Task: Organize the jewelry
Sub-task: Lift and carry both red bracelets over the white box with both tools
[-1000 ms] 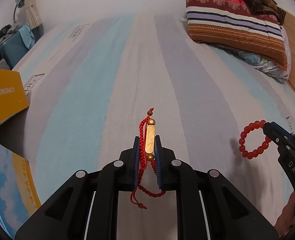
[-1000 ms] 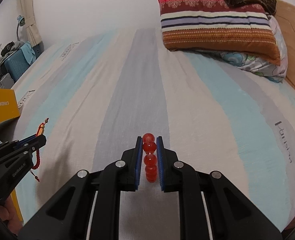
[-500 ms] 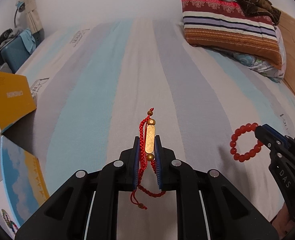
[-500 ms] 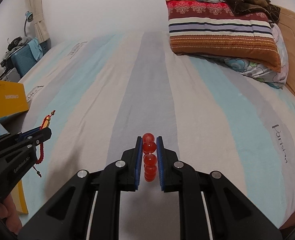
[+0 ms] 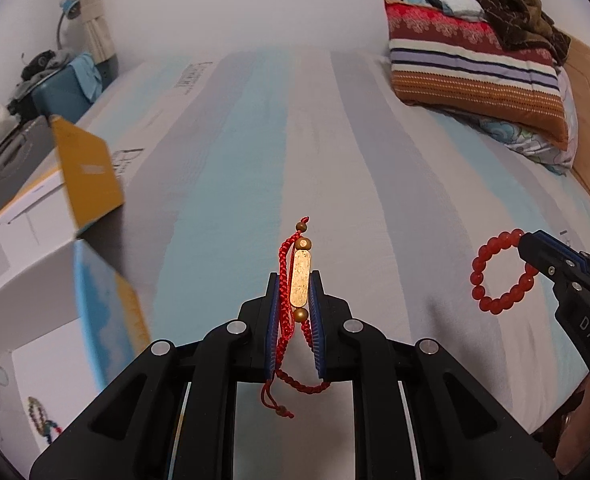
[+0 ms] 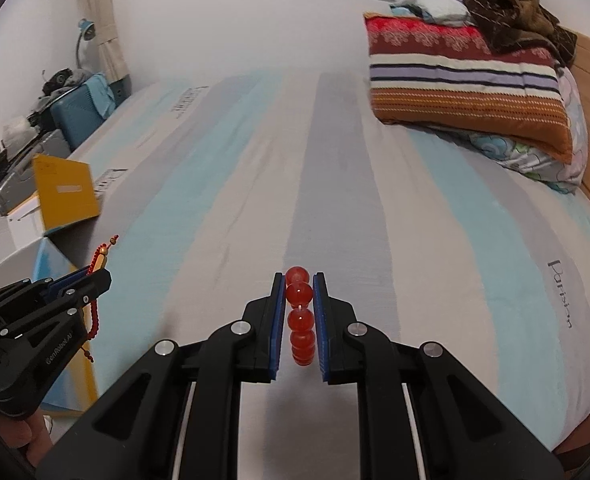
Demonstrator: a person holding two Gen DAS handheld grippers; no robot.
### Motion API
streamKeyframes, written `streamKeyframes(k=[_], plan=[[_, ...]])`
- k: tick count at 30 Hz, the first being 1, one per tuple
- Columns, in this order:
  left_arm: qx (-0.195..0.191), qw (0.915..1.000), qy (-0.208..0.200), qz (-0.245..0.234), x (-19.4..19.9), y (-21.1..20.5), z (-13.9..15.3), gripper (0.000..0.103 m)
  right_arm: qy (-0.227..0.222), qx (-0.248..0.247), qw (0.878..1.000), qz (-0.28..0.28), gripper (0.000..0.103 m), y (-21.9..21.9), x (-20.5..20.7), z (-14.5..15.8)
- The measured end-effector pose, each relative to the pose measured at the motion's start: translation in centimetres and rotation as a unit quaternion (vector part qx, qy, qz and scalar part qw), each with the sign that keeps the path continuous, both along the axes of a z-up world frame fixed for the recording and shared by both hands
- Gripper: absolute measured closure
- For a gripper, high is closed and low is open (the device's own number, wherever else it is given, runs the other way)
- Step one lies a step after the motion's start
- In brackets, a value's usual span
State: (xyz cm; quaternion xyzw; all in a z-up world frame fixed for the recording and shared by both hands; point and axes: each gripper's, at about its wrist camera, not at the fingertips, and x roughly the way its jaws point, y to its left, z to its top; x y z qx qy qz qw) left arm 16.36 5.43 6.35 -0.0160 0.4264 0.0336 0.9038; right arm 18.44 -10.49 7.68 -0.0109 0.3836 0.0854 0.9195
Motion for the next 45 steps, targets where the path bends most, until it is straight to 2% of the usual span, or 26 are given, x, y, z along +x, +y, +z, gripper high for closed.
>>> streamKeyframes(k=[13, 25, 36, 45], plan=[[0.003, 0.9975, -0.029, 0.065, -7.2, 8.7, 4.5, 0.089, -0.030, 0.007, 0.997, 0.071, 0.090, 9.2, -4.7, 4.2], [-0.001, 0.9878, -0.018, 0.154, -14.2, 19.7, 4.5, 0.089, -0.054, 0.015, 0.984, 0.172, 0.090, 20.0, -10.5, 6.5], [-0.009, 0.9764, 0.016, 0.215, -18.6, 27.0, 1.3, 0.089, -0.037, 0.012, 0.968, 0.246, 0.090, 28.3, -13.6, 4.1], [-0.028, 0.9715, 0.047, 0.231, -18.9, 29.5, -2.1, 0.089, 0.026, 0.004, 0.966, 0.258, 0.090, 32.7, -12.3, -1.4]])
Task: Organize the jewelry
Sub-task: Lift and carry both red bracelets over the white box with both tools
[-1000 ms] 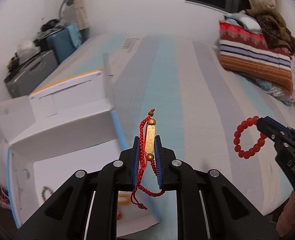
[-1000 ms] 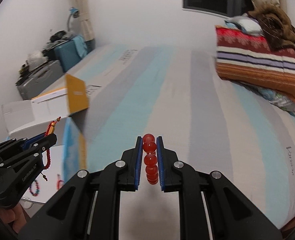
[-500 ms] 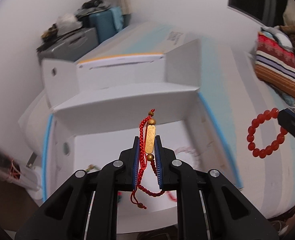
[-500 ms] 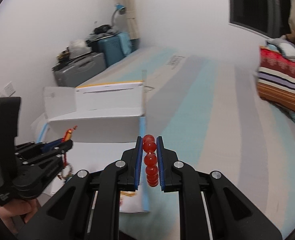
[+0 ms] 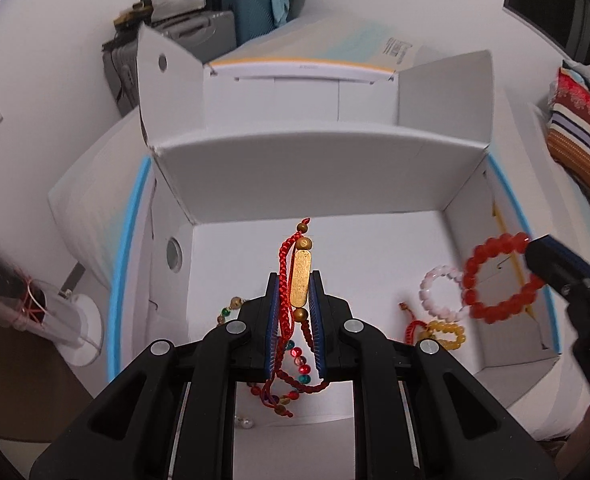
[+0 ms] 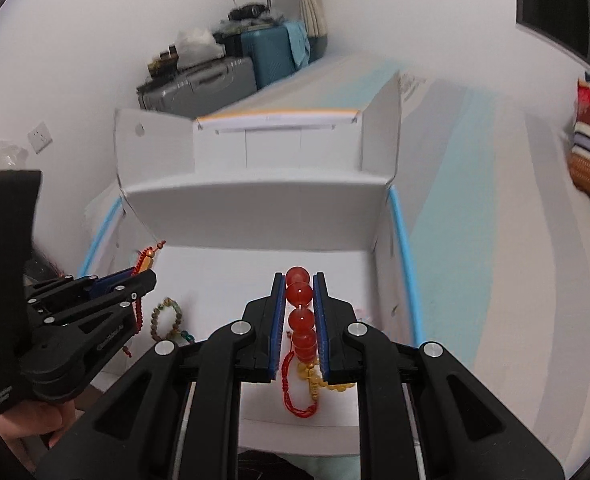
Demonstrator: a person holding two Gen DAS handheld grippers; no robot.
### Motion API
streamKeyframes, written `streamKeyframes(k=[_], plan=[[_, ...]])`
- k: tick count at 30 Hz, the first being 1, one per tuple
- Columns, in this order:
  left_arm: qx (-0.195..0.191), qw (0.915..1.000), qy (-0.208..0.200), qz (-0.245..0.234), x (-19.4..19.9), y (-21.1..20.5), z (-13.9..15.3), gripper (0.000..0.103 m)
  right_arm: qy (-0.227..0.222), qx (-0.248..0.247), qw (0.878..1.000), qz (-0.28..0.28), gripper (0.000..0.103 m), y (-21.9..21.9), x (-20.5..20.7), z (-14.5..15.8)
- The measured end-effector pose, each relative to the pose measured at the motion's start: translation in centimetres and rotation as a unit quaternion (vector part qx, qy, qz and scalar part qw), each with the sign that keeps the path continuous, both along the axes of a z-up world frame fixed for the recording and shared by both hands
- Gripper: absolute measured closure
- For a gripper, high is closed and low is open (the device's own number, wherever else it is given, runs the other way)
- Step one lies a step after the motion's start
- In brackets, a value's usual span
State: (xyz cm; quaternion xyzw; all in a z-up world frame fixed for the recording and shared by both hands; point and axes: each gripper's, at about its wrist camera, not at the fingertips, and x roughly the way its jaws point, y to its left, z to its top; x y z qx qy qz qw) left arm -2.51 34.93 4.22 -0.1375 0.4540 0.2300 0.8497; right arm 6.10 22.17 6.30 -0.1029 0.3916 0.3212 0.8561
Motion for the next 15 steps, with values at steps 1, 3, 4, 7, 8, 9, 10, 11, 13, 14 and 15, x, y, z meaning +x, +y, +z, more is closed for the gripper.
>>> streamKeyframes(k=[1, 3, 4, 7, 8, 9, 10, 11, 13, 14, 15], plan=[[-0.004, 1.0000, 0.006, 0.001, 0.2, 0.2, -0.5, 0.089, 0.008, -0.005, 1.000, -0.002, 0.090, 0.3, 0.2, -0.7], [-0.007, 0.9999, 0.014, 0.002, 0.6, 0.4, -1.1, 0.089, 0.021, -0.015, 1.000, -0.003, 0.090, 0.9, 0.7, -1.8], [-0.009, 0.9998, 0.020, 0.003, 0.8, 0.6, -1.5, 0.089, 0.027, -0.020, 0.999, -0.005, 0.090, 1.2, 0.9, -2.3], [-0.012, 0.9993, 0.034, 0.001, 1.2, 0.8, -2.5, 0.089, 0.045, -0.030, 0.998, -0.010, 0.090, 1.8, 1.6, -3.7], [-0.014, 0.9992, 0.038, 0.001, 1.3, 0.9, -2.8, 0.089, 0.049, -0.031, 0.998, -0.010, 0.090, 1.8, 1.6, -4.1], [-0.015, 0.9991, 0.041, 0.001, 1.4, 0.9, -3.1, 0.089, 0.052, -0.033, 0.998, -0.011, 0.090, 1.9, 1.7, -4.5], [-0.016, 0.9990, 0.043, 0.002, 1.4, 1.0, -3.4, 0.089, 0.053, -0.036, 0.998, -0.010, 0.090, 2.1, 1.8, -4.7], [-0.017, 0.9988, 0.045, 0.003, 1.5, 1.1, -3.6, 0.089, 0.054, -0.037, 0.998, -0.010, 0.090, 2.2, 1.8, -5.0], [-0.019, 0.9987, 0.047, 0.004, 1.4, 1.2, -3.9, 0.089, 0.056, -0.039, 0.998, -0.008, 0.090, 2.4, 1.8, -5.3], [-0.020, 0.9986, 0.049, 0.004, 1.5, 1.3, -4.1, 0.088, 0.056, -0.039, 0.998, -0.008, 0.090, 2.5, 1.7, -5.3], [-0.020, 0.9986, 0.049, 0.006, 1.4, 1.4, -4.2, 0.088, 0.055, -0.039, 0.998, -0.008, 0.090, 2.5, 1.7, -5.4]])
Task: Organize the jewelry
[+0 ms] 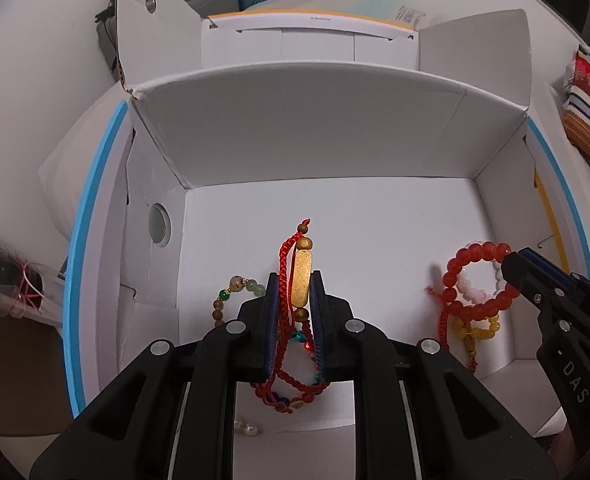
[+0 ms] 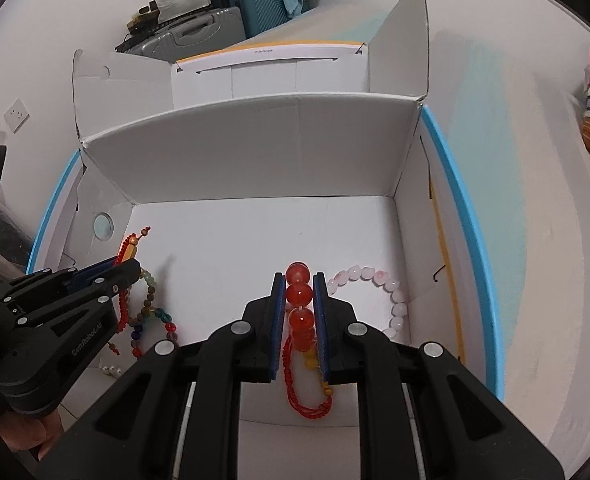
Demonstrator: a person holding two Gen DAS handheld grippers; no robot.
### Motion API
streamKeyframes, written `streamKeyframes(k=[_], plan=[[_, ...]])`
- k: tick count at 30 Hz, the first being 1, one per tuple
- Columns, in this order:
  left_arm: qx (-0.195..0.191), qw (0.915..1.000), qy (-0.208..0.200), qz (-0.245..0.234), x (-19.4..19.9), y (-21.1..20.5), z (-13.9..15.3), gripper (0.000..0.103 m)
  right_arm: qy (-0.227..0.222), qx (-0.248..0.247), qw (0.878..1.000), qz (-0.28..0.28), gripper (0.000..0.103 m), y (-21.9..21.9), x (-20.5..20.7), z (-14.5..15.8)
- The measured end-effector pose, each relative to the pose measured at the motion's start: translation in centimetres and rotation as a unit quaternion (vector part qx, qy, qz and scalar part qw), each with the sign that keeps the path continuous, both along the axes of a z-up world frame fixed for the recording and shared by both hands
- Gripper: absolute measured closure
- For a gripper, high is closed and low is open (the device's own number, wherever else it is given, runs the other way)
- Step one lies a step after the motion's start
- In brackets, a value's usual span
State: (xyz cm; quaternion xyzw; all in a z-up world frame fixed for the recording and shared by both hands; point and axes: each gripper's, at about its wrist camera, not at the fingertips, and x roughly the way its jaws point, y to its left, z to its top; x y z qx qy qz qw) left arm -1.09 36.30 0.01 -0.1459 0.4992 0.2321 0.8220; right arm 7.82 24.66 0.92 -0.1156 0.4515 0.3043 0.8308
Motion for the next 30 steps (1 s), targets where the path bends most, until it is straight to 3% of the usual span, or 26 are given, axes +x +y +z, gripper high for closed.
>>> streamKeyframes(k=[6, 9, 11, 16, 20, 30], plan=[[0.008, 1.0000, -0.003, 0.005, -0.2, 0.1, 0.3, 0.082, -0.011, 0.002, 1.000, 0.000, 0.086, -0.1, -0.4, 0.7], [0.015, 0.9997, -0.019, 0.010, -1.1, -0.2, 1.4, 0.064, -0.027, 0.019, 0.999, -0.002, 0.061, -0.8, -1.1, 2.2], [0.027, 0.9988, -0.038, 0.014, -2.0, -0.6, 2.5, 0.046, -0.044, 0.025, 0.999, -0.002, 0.054, -1.4, -1.8, 3.3], [0.047, 0.9957, -0.077, 0.018, -4.6, -1.9, 4.7, 0.022, -0.083, 0.047, 0.995, -0.001, 0.018, -3.5, -4.1, 5.5], [0.063, 0.9917, -0.110, 0.021, -7.5, -3.3, 6.1, 0.007, -0.120, 0.052, 0.991, -0.007, 0.010, -5.4, -6.6, 6.2], [0.077, 0.9844, -0.158, 0.010, -12.6, -6.9, 6.1, 0.006, -0.142, 0.053, 0.988, -0.031, 0.008, -8.6, -10.2, 5.1]])
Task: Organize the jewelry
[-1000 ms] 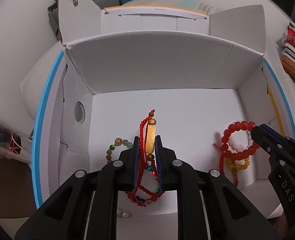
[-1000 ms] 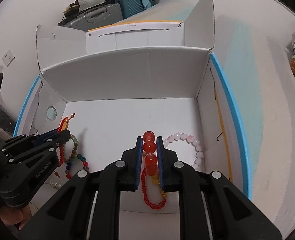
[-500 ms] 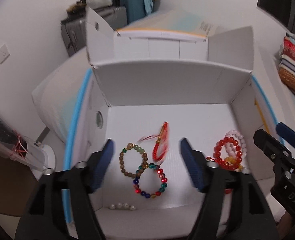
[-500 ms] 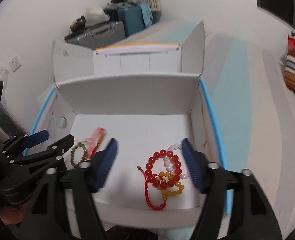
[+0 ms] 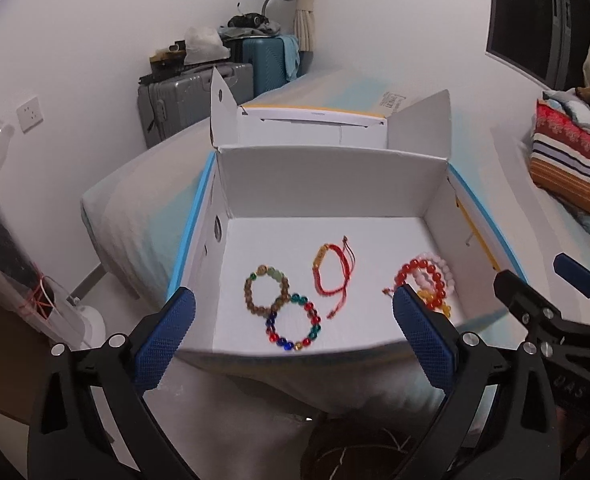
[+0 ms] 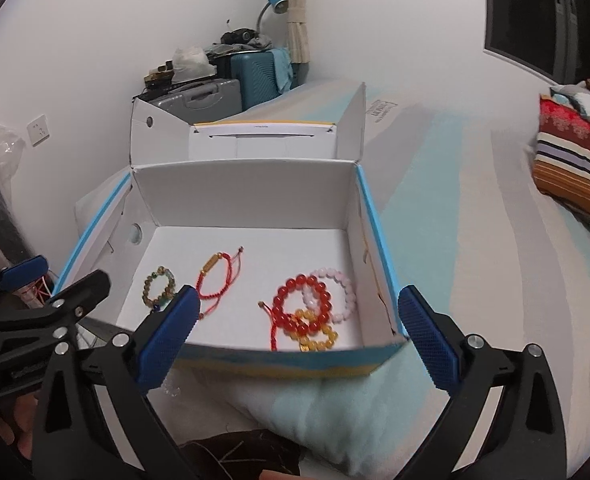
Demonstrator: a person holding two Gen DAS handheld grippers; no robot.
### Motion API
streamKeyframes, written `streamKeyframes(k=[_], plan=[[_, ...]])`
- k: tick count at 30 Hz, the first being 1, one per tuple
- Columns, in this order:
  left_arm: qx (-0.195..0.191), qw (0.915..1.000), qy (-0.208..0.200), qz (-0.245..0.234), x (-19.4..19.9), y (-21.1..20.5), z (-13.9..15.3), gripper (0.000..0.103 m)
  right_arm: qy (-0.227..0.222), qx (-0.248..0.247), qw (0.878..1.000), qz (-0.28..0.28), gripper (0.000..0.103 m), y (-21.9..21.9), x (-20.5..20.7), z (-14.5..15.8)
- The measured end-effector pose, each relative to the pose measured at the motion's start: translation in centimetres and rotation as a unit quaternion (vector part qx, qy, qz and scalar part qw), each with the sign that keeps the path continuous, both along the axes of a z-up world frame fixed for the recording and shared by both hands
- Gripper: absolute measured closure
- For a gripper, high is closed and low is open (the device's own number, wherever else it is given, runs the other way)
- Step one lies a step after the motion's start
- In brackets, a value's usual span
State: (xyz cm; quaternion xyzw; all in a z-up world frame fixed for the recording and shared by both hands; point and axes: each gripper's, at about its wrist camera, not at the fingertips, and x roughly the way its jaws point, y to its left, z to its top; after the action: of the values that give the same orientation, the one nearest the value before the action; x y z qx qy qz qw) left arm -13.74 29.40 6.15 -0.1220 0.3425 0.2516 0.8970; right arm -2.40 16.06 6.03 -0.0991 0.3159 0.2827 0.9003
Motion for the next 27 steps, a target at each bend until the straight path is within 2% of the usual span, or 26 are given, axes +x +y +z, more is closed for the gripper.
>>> streamKeyframes(k=[9, 19, 25, 27], plan=[[-0.002, 1.0000, -0.004, 0.007, -2.3, -0.7, -1.3, 0.006, 0.013, 0.003, 1.000, -0.009, 0.008, -1.6, -0.7, -1.2], [0.000, 1.0000, 0.002, 0.009, -2.4, -0.5, -1.8, 0.006, 0.011, 0.001, 1.000, -0.011, 0.008, -1.6, -0.9, -1.4], [0.025, 0.9996, 0.008, 0.004, -2.2, -1.1, -1.8, 0.006, 0.013, 0.000, 1.000, -0.012, 0.008, -1.8, -0.9, -1.6], [0.022, 0.9997, 0.011, 0.003, -2.1, -1.2, -1.8, 0.006, 0.012, 0.000, 1.000, -0.013, 0.008, -1.8, -0.9, -1.6]])
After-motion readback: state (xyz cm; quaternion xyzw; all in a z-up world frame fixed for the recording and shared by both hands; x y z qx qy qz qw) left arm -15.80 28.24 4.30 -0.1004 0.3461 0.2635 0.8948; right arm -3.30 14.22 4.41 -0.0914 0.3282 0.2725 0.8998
